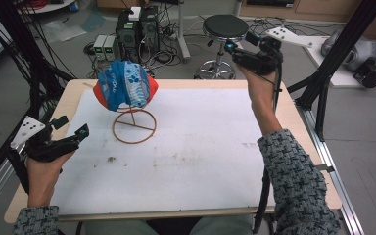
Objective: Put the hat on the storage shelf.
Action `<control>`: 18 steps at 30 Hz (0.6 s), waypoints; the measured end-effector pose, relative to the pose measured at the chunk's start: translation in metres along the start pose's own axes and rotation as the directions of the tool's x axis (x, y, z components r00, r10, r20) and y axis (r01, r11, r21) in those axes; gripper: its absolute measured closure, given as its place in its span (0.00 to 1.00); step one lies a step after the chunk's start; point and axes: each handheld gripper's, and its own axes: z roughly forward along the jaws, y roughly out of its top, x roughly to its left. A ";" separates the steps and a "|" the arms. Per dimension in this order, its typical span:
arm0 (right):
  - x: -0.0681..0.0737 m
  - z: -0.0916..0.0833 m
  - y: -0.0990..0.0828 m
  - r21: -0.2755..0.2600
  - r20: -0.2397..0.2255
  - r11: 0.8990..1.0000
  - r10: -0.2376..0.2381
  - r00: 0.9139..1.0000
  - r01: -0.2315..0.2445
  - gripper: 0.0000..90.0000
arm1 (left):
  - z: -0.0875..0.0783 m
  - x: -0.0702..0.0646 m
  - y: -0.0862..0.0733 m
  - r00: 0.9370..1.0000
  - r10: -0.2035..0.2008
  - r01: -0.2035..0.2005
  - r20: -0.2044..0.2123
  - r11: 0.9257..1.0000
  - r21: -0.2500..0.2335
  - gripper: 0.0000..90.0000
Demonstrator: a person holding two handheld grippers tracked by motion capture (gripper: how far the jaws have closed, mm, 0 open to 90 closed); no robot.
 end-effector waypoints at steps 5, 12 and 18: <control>-0.017 -0.021 -0.005 0.019 0.019 1.000 -0.013 1.000 0.012 0.22 | 0.000 -0.001 0.000 1.000 -0.002 0.002 0.002 1.000 -0.001 0.20; -0.033 -0.044 -0.016 0.017 0.064 1.000 -0.021 0.998 0.020 0.19 | 0.001 -0.002 0.000 1.000 -0.002 0.002 0.002 1.000 0.001 0.20; -0.043 -0.063 -0.028 0.014 0.108 1.000 -0.012 0.994 0.010 0.16 | 0.002 -0.001 -0.002 1.000 -0.002 0.002 0.001 1.000 0.006 0.20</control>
